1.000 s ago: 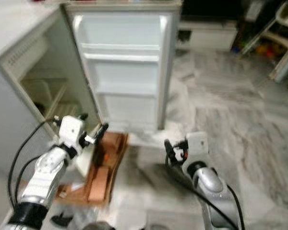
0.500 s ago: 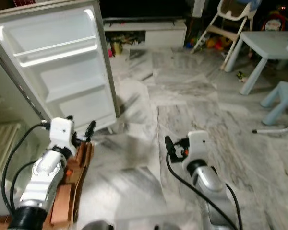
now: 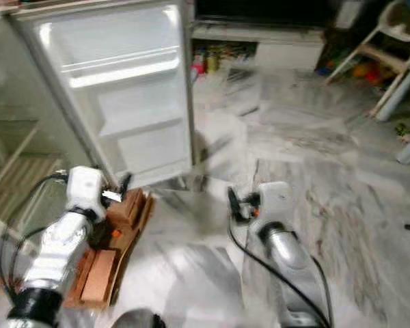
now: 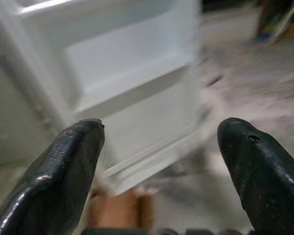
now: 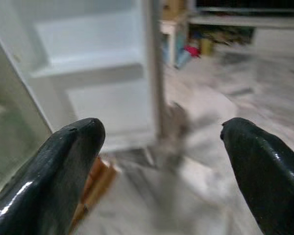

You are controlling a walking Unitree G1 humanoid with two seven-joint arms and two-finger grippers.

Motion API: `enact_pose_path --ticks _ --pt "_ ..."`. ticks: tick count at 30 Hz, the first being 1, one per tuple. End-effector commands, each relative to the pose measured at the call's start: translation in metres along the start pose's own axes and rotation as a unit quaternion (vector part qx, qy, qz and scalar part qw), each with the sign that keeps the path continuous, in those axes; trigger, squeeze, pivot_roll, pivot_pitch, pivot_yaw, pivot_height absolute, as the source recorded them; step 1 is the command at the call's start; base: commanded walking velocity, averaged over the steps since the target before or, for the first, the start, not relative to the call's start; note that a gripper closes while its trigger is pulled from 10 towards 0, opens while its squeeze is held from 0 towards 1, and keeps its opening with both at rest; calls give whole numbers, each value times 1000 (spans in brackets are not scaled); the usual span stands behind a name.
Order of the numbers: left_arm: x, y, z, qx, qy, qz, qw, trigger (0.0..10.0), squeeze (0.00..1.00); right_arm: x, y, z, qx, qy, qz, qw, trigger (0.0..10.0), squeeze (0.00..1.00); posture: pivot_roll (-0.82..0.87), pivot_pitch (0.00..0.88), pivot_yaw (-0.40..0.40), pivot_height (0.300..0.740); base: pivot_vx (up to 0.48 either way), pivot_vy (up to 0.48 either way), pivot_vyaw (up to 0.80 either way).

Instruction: Restocking fridge

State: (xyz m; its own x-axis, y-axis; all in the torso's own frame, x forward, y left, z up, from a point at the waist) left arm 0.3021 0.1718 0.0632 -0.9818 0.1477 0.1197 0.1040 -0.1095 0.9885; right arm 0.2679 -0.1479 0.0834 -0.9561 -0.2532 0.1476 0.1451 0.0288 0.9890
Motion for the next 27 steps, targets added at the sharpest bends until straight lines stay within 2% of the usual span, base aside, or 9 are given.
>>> enact_pose_path --ticks 1,7,14,20,27 --pt "-5 5 -14 1 -21 -11 1000 10000 0 5 -6 -11 6 -20 10 1000 10000 0 -31 0 45 740 454 0 0" --pt "-6 3 -20 1 -30 -7 1000 10000 0 3 -8 -14 3 -31 15 999 10000 0 -29 0 43 740 426 -87 0" --pt "-7 2 -23 -3 -39 -2 999 10000 0 2 -9 -15 3 -32 16 999 10000 0 -28 0 40 740 298 -370 -800" --pt "-7 0 -24 -3 -37 4 999 10000 0 1 -8 -17 8 -34 14 999 10000 0 -29 0 35 740 0 -451 -691" --pt "-1 -4 -22 17 -37 17 999 10000 0 -9 6 -17 22 -44 -13 999 10000 0 -16 0 25 740 0 -457 -652"
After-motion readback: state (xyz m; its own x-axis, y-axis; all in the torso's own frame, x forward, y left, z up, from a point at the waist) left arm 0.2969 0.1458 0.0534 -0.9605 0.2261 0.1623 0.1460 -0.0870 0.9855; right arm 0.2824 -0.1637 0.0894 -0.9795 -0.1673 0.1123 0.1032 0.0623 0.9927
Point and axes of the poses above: a point about 5 cm out from each wrist's last joint towards the gripper, its own x axis pointing back from the gripper into the wrist, its own y axis along the axis of the wrist's last joint, z = x × y, the point moved 2 cm from there along -x, pointing out of the wrist towards the gripper, and after that the axes turned 3 degrees about x, right-handed, at the moved point
